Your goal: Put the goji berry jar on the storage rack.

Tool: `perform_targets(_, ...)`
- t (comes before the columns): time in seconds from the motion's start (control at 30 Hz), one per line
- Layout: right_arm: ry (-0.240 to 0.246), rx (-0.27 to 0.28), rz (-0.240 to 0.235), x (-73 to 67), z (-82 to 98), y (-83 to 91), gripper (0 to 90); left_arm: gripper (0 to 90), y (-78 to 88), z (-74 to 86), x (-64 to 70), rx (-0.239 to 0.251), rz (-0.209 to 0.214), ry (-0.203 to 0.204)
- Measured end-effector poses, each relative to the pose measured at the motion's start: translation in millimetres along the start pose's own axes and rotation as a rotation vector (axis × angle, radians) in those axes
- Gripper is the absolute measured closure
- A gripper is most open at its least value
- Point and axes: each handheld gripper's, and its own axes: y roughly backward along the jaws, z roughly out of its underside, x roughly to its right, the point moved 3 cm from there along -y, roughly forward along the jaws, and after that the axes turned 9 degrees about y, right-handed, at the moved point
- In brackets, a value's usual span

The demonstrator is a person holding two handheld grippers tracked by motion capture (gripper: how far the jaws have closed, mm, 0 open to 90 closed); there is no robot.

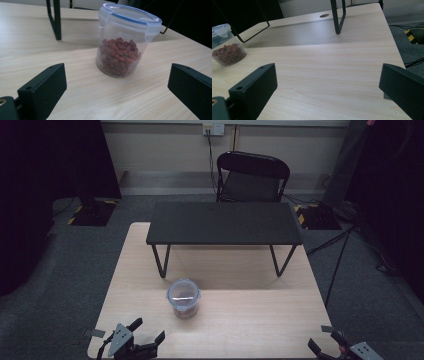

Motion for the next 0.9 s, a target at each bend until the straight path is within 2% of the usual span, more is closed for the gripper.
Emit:
perform_targets(0.07, -0.001, 0.003, 0.001, 0.2, 0.2, 0.6, 0.7, 1.2, -7.5, -1.8, 2.4, -0.016, -0.006, -0.022)
perform_targets(0.4, -0.001, 0.007, 0.001, -0.2, 0.4, 1.8, 0.7, 1.1, -47.5, -7.8, 11.0, -0.048, -0.036, -0.049)
perform_targets(0.47, -0.001, 0.007, 0.001, -0.5, 0.2, 2.0, 0.7, 1.1, -55.8, -8.6, 13.4, -0.054, -0.035, -0.067)
perform_targets(0.63, -0.001, 0.004, -0.001, -0.3, 0.3, 1.4, 0.7, 1.1, -67.9, -9.7, 19.0, -0.068, -0.032, -0.079)
perform_targets(0.9, -0.001, 0.003, -0.002, 0.6, 0.3, 1.1, 0.8, 1.1, -84.1, -9.9, 22.5, -0.079, -0.051, -0.083)
